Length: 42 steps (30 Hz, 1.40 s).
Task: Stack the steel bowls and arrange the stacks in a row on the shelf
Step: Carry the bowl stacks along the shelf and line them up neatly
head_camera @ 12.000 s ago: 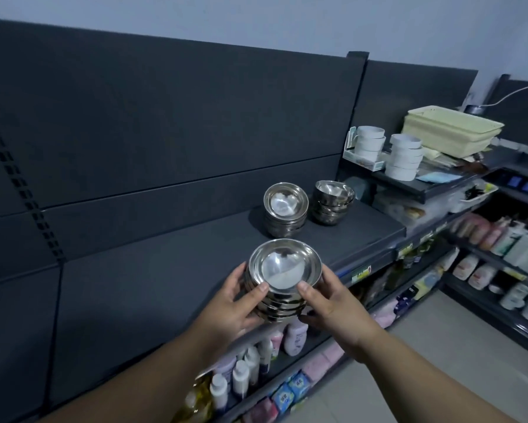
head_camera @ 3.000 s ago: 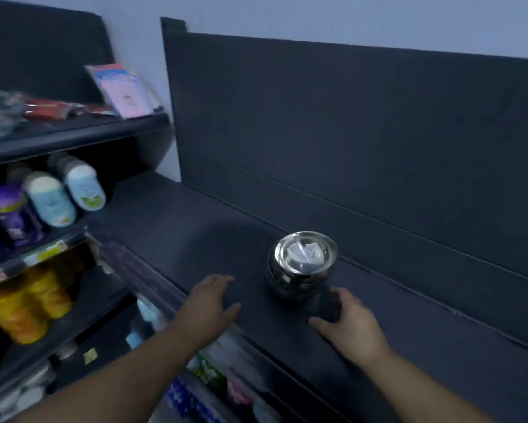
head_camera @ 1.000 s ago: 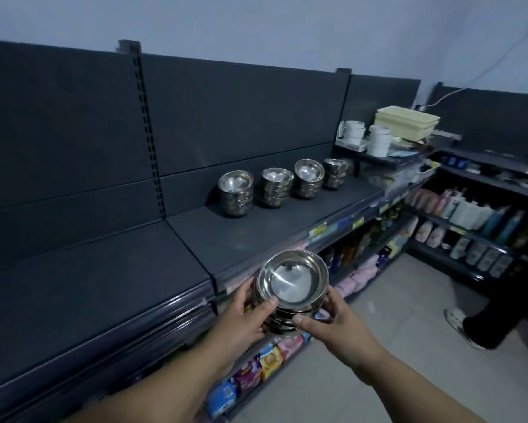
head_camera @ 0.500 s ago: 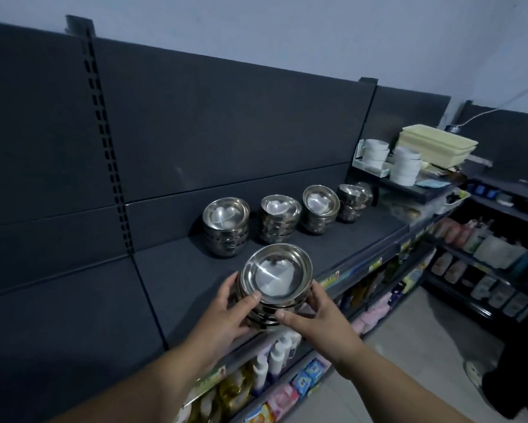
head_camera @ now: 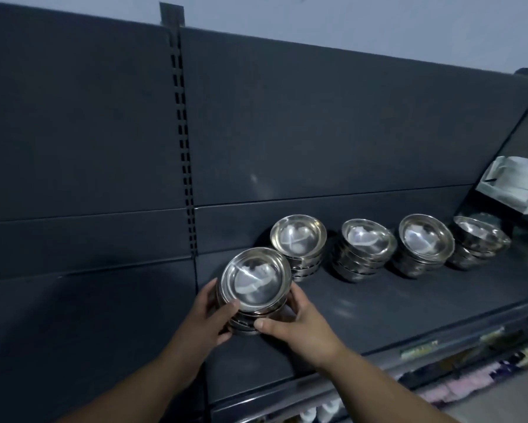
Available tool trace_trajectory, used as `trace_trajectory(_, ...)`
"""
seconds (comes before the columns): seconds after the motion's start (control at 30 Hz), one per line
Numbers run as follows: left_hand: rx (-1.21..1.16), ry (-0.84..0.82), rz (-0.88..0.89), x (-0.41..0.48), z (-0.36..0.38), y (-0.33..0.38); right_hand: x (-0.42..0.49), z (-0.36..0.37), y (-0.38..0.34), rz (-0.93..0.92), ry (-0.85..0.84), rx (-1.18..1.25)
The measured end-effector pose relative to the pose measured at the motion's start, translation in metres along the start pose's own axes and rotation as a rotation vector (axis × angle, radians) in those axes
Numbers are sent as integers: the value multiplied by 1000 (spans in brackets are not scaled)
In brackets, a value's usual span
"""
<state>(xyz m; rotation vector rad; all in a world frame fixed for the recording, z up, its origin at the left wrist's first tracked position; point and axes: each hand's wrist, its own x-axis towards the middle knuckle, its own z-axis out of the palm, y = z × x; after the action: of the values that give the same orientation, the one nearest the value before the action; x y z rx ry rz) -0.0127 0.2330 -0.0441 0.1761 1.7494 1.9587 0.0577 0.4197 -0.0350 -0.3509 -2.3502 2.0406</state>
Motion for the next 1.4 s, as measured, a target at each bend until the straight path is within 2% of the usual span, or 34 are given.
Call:
trace_trajectory(0.13,-20,91,33,-2,8,-2,17,-7,1,-10,-50,-41)
trace_trajectory(0.27,-15,189,46,-5,21,-2,32,-20,5,-27,-172,-44)
trace_trajectory(0.4,102,314,48,-8,28,0,42,-38,1,-37,-263,-7)
trace_trajectory(0.53,99,442,38,-4,35,7,48,-53,-9,-47,-179,-49)
trace_trajectory(0.77,309,565,-25,4,38,25,51,-51,-33,-61,9,-275)
trace_trajectory(0.9,425,567,-42,7,36,34,53,-44,-47,-26,7,-263)
trace_trajectory(1.1,387,495,-24,2,29,37,50,-37,-57,25,34,-207)
trace_trajectory(1.27,448,513,60,-1,26,51,44,-32,-65,43,53,-144)
trace_trajectory(1.4,500,491,38,2,26,59,39,-27,-65,122,35,-99)
